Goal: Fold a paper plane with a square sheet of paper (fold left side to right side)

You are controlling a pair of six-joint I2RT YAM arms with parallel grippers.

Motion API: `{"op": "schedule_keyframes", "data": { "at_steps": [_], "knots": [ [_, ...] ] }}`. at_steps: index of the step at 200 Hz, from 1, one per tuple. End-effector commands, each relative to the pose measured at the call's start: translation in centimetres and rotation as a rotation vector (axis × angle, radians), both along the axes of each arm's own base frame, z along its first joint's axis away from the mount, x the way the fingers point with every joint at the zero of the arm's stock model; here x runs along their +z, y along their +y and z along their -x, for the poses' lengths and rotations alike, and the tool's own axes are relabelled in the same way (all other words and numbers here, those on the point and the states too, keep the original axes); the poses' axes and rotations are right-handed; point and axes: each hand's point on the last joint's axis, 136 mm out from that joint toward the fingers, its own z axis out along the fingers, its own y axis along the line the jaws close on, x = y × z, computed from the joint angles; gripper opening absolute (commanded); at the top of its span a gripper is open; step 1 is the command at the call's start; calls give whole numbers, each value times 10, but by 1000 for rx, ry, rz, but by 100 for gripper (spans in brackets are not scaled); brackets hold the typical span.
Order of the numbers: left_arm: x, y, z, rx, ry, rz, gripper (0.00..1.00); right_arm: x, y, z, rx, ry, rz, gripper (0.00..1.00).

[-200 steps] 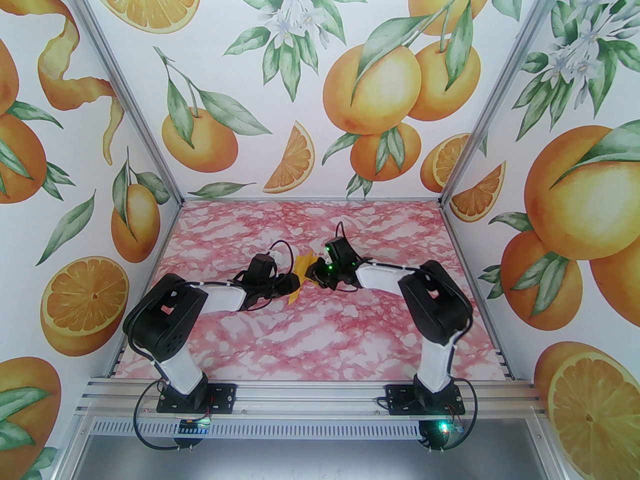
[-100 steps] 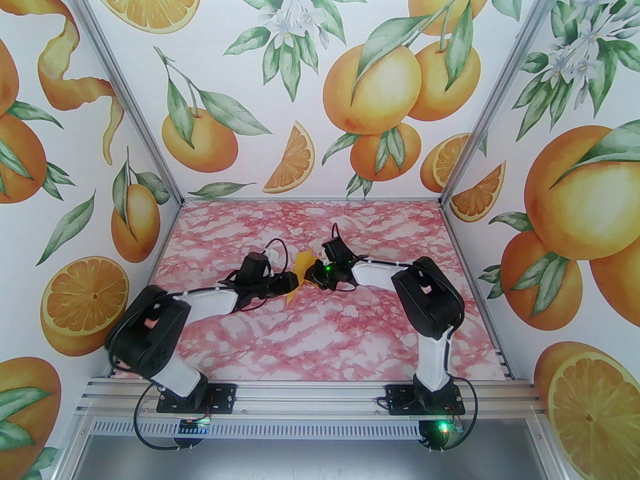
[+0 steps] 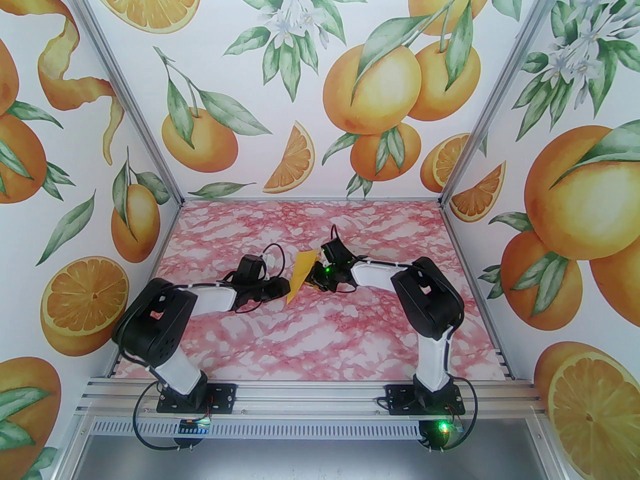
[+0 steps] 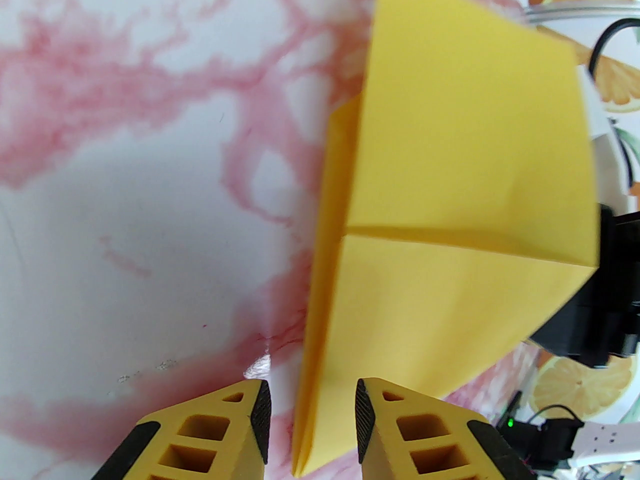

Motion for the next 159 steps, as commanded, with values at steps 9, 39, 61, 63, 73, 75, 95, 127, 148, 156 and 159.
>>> {"op": "schedule_keyframes", "data": {
  "at_steps": [9, 39, 61, 63, 73, 75, 95, 127, 148, 156, 159],
  "knots": [
    [2, -12, -4, -49, -17, 21, 34, 7, -1, 0, 7, -28, 16, 26],
    [-10, -16, 0, -47, 17, -8, 26, 9, -1, -1, 9, -30, 18, 26],
    [-14, -22, 4, -41, 27, -30, 23, 12, -5, 0, 12, -36, 22, 26],
    [-13, -22, 4, -41, 27, -31, 23, 13, -5, 1, 14, -37, 21, 26],
    [-17, -23, 5, -34, 40, -58, 20, 14, -7, 2, 14, -41, 26, 26],
    [-18, -22, 6, -32, 43, -63, 20, 14, -8, 2, 14, -42, 28, 26],
    [-25, -22, 7, -16, 60, -79, 19, 18, -12, 6, 13, -49, 33, 27],
    [-33, -24, 9, -7, 87, -100, 18, 28, -22, 12, 4, -73, 45, 29],
    [-36, -25, 10, -7, 96, -106, 18, 36, -25, 12, -3, -103, 38, 32],
    [-36, -26, 10, -9, 97, -106, 18, 39, -24, 11, -1, -113, 26, 33],
    [-37, -26, 11, -10, 100, -108, 18, 41, -24, 11, -1, -120, 21, 34]
  ]
}}
